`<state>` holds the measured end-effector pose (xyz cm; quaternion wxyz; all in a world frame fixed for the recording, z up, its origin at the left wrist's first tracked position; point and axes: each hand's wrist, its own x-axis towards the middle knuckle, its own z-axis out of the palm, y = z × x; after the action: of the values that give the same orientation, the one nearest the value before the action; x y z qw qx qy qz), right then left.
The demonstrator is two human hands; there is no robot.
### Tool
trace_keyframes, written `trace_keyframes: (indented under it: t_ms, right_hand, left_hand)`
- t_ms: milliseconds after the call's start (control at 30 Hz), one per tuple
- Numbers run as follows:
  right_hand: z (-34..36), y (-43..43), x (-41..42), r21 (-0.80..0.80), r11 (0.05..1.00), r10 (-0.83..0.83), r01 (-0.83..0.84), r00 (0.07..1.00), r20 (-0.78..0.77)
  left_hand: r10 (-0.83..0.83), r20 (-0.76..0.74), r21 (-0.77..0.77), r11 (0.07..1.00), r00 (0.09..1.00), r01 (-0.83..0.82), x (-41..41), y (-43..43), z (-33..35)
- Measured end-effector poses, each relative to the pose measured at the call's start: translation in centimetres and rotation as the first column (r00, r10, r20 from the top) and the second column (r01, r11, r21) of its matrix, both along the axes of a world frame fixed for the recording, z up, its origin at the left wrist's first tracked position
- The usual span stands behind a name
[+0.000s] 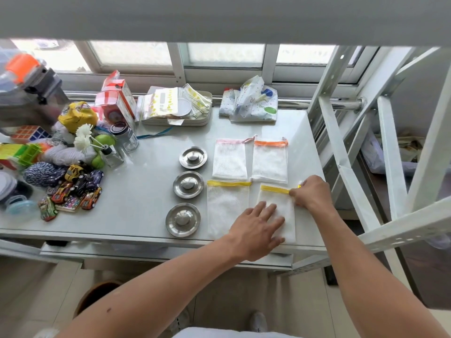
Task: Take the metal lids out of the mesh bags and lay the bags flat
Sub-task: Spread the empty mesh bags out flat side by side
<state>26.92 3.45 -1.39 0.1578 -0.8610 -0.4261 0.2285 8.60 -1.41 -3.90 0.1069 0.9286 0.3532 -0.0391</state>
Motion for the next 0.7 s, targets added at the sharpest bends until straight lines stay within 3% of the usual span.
trace_keyframes:
  t_ms: [133, 267, 400, 533, 700]
  right_hand:
    - [0.1, 0.7, -1.0, 0.204, 0.969, 0.099, -0.136, 0.979, 0.18]
    - [-0.8, 2.2, -2.7, 0.094, 0.903, 0.39, -0.42, 0.89, 0.235]
    - [-1.1, 3.2, -2.4, 0.028, 0.906, 0.395, -0.421, 0.868, 0.3]
    - [-1.3, 3.2, -1.4, 0.05, 0.915, 0.374, -0.401, 0.886, 0.275]
    - [-2.0, 2.7, -0.9, 0.121, 0.912, 0.354, -0.392, 0.902, 0.247]
  left_hand:
    - [0.023, 0.023, -0.018, 1.0, 0.999, -0.022, 0.1, -0.6, 0.1]
    - [0.0, 0.045, 0.048, 0.999, 0.999, -0.002, 0.1, -0.7, 0.3]
    - [0.142, 0.089, 0.103, 0.983, 0.986, -0.151, -1.1, 0.0, 0.4]
    - [0.334, -0.071, 0.0, 0.942, 0.94, -0.335, -3.0, 1.3, 0.2]
    - [0.363, -0.149, -0.107, 0.919, 0.92, -0.379, -4.3, 1.4, -1.0]
